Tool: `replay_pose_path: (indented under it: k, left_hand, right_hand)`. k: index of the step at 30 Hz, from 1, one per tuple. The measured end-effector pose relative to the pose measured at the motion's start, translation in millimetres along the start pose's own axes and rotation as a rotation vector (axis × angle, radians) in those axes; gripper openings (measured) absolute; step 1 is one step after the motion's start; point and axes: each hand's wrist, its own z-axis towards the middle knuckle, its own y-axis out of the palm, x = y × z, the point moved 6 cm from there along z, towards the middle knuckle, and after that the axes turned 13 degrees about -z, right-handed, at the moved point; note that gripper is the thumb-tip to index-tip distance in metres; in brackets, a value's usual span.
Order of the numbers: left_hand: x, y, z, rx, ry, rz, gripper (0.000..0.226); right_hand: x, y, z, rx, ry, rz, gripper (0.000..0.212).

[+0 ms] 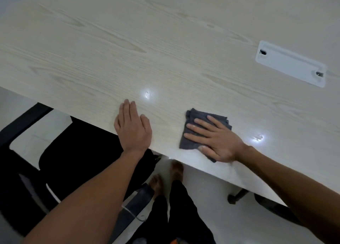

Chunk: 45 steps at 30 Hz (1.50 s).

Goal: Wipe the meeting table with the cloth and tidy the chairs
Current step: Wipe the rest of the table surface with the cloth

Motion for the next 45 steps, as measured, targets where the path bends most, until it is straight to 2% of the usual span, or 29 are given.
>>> replay_pose_path:
  k: [2,5,7,9,12,14,16,17,19,22,24,26,28,30,33,35,37,40,43,45]
  left_hand:
    - [-9,-7,8,-0.003,-0.022,0.007,0.059]
    - [-29,-21,21,0.021,-0.067,0.038,0.06]
    - [-45,-32,34,0.048,-0.105,0.051,0.061]
    - [-61,-42,51,0.089,-0.147,0.065,0.062]
    - [-79,-58,77,0.157,-0.193,0.081,0.064]
    - [-94,-70,95,0.192,-0.252,0.078,0.065]
    - [-112,-82,114,0.217,-0.3,0.082,0.065]
    - [-121,-89,123,0.228,-0.324,0.09,0.064]
    - [-138,-100,138,0.26,-0.37,0.097,0.063]
    - [-165,-114,152,0.33,-0.434,0.076,0.062]
    - [-179,-122,157,0.353,-0.456,0.073,0.062]
    - [-192,-129,162,0.359,-0.482,0.077,0.062]
    - [-201,-140,168,0.393,-0.486,0.085,0.062]
    - [-209,-150,176,0.409,-0.474,0.081,0.061]
    - [-222,-162,193,0.425,-0.47,0.07,0.06]
    - [-228,-165,202,0.408,-0.462,0.074,0.061]
    - [-233,-165,211,0.396,-0.44,0.074,0.061]
    - [-238,-162,224,0.392,-0.418,0.05,0.06]
    - [-243,-153,230,0.386,-0.418,0.006,0.06]
    - [-247,-150,231,0.409,-0.42,-0.026,0.059]
  right_hand:
    - [51,-4,11,-0.012,0.221,0.018,0.057]
    - [94,-23,90,-0.045,0.662,0.135,0.06]
    - [90,-38,162,-0.046,0.773,0.203,0.063]
    - [57,-52,228,-0.02,0.688,0.209,0.065]
    - [-21,-66,266,0.085,0.363,0.101,0.062]
    - [-52,-61,255,0.112,0.014,0.009,0.059]
    - [-46,-54,232,0.08,-0.351,-0.046,0.059]
    - [-28,-51,229,0.064,-0.472,-0.068,0.058]
    - [19,-55,253,0.045,-0.467,-0.087,0.057]
    - [60,-79,362,0.085,-0.089,-0.032,0.058]
    - [46,-99,440,0.083,0.137,0.031,0.062]
    - [-1,-111,495,0.053,0.18,0.083,0.064]
    - [-61,-118,511,0.067,0.051,0.061,0.065]
    - [-100,-115,488,0.12,-0.181,0.01,0.064]
    - [-84,-99,430,0.128,-0.579,-0.068,0.058]
    - [-40,-93,413,0.091,-0.735,-0.088,0.057]
    - [2,-96,435,0.086,-0.64,-0.12,0.056]
    - [41,-112,513,0.094,-0.229,-0.052,0.058]
    - [39,-135,603,0.04,0.208,0.073,0.062]
    - [15,-147,652,0.024,0.345,0.117,0.063]
